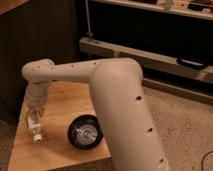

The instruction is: Place the bottle in the ceramic bowl

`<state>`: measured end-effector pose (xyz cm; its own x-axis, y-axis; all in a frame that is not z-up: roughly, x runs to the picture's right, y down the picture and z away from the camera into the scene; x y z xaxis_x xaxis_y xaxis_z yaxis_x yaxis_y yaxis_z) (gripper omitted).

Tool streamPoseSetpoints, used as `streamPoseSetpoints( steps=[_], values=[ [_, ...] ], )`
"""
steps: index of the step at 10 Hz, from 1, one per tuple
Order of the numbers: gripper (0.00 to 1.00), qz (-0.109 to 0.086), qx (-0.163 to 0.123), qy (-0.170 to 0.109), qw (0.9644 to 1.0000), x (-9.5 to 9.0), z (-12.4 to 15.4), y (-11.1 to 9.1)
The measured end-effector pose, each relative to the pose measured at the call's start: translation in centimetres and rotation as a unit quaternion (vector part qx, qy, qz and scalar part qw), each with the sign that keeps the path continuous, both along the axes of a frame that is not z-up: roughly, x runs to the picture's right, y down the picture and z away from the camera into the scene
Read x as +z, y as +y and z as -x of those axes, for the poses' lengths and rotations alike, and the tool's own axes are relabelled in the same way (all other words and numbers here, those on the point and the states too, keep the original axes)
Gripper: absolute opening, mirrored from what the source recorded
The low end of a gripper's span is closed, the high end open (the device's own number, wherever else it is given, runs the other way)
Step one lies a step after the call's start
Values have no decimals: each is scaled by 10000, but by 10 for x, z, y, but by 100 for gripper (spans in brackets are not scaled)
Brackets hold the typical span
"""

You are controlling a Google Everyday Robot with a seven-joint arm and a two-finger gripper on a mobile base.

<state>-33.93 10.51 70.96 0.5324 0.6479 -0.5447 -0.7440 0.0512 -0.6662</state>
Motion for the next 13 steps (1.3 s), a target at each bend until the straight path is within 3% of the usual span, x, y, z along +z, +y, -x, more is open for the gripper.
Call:
streamPoseSetpoints(
  steps=[2, 4, 7, 10, 12, 13],
  values=[
    [0, 67, 332, -269, 9991, 10, -27, -15],
    [0, -7, 732, -757, 9944, 13, -62, -22],
    [0, -339, 1252, -1315, 9828, 20, -116, -32],
    [0, -560, 1425, -1494, 9769, 21, -136, -30],
    [0, -687, 1420, -1592, 9746, 18, -148, -27],
    [0, -842, 1383, -1662, 9727, 11, -160, -26]
  ],
)
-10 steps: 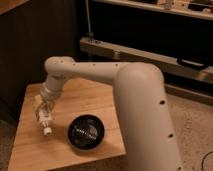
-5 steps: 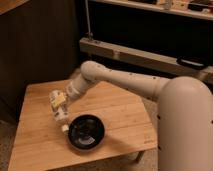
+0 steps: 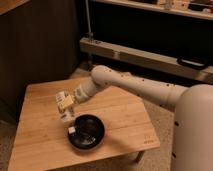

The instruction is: Place the bottle in the ceramic bowl

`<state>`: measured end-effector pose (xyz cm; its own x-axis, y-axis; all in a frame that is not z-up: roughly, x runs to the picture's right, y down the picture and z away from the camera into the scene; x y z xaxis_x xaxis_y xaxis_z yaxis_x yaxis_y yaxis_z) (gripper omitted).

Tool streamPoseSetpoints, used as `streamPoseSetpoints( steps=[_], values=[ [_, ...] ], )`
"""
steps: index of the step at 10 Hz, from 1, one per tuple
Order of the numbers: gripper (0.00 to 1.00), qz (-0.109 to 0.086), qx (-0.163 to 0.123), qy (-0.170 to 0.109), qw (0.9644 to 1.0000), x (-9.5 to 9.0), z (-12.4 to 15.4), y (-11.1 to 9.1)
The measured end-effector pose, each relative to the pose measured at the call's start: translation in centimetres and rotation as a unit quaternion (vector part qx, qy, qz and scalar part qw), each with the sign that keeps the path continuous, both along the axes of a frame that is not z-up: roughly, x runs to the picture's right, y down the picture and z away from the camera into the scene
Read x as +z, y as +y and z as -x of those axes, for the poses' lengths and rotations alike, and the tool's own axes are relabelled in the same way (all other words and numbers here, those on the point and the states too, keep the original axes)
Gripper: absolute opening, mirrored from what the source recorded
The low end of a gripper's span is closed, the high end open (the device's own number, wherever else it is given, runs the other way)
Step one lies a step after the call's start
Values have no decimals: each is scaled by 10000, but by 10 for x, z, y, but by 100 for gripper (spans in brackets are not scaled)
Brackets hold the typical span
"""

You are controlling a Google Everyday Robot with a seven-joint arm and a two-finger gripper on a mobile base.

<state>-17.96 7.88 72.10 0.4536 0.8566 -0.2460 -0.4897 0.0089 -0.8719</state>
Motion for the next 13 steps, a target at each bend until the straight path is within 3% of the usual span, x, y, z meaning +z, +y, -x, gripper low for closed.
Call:
streamPoseSetpoints(
  steps=[2, 4, 7, 9, 11, 13],
  values=[
    [0, -169, 17, 25, 9999, -5, -16, 1],
    [0, -408, 134, 245, 9988, -2, -40, 3],
    [0, -610, 228, 679, 9956, 20, -46, 21],
    [0, -734, 302, 819, 9935, 28, -45, 30],
    [0, -877, 378, 785, 9923, 27, -49, 32],
    [3, -875, 407, 582, 9936, 29, -57, 36]
  ],
)
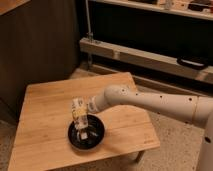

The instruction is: Place the bottle in the ceramic bowl

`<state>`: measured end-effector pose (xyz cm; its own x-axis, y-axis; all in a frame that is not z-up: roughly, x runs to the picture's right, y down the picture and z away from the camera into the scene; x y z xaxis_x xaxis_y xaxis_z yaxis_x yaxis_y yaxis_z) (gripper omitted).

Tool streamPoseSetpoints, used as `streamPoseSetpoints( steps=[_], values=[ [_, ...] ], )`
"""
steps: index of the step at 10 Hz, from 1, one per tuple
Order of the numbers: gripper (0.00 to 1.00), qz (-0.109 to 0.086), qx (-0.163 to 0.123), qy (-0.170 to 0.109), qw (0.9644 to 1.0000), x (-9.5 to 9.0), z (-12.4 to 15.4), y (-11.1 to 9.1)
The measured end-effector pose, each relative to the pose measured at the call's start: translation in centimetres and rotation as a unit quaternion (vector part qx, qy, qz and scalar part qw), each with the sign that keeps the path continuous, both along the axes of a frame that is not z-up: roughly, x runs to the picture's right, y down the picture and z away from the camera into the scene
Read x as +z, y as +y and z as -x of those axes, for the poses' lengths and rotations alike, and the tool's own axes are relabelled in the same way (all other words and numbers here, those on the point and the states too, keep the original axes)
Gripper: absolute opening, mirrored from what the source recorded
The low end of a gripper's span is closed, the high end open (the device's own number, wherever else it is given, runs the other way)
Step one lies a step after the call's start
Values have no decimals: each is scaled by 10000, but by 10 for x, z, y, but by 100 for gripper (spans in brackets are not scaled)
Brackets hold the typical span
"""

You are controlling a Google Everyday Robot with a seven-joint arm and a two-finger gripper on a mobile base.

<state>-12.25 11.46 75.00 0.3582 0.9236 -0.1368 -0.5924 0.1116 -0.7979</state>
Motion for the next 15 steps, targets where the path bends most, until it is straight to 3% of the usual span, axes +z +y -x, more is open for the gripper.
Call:
streamPoseSetpoints(
  steps=[3, 7, 9, 15],
  values=[
    [34, 109, -162, -454, 9988, 1, -2, 5],
    [74, 40, -370, -751, 9965, -5, 7, 12],
    [80, 9, -448, -842, 9954, -8, 11, 14],
    [80, -105, -618, -1085, 9921, -20, 13, 15]
  ],
)
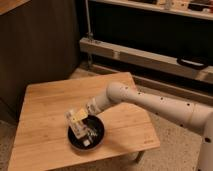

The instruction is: Place the bottle in the ceramic bowl

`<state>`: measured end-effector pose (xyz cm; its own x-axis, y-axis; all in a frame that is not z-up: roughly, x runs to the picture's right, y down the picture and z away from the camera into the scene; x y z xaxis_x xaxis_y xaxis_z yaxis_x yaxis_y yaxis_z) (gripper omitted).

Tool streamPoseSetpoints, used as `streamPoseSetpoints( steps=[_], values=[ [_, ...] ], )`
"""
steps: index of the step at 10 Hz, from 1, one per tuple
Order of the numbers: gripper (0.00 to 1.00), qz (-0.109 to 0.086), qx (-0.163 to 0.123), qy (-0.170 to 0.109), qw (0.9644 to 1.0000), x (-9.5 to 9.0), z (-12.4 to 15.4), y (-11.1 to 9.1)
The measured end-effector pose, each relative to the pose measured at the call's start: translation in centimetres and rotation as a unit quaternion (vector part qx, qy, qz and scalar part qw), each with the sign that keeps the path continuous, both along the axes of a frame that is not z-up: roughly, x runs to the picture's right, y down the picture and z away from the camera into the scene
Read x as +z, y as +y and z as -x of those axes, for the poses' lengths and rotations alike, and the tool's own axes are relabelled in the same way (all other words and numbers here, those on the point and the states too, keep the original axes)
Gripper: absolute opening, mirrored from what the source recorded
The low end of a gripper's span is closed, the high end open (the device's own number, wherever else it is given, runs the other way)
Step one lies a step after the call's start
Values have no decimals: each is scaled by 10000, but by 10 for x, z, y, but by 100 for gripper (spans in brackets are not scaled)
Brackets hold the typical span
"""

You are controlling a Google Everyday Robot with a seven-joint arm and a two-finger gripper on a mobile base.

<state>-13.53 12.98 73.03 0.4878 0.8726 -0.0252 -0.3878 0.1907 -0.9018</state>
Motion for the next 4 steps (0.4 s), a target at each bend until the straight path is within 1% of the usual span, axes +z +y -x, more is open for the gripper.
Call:
streamPoseSetpoints(
  steps=[2, 3, 4],
  values=[
    [80, -13, -43, -66, 10000, -4, -1, -1],
    [80, -2, -52, -46, 10000, -4, -2, -2],
    [80, 50, -76, 13, 10000, -5, -2, -5]
  ],
)
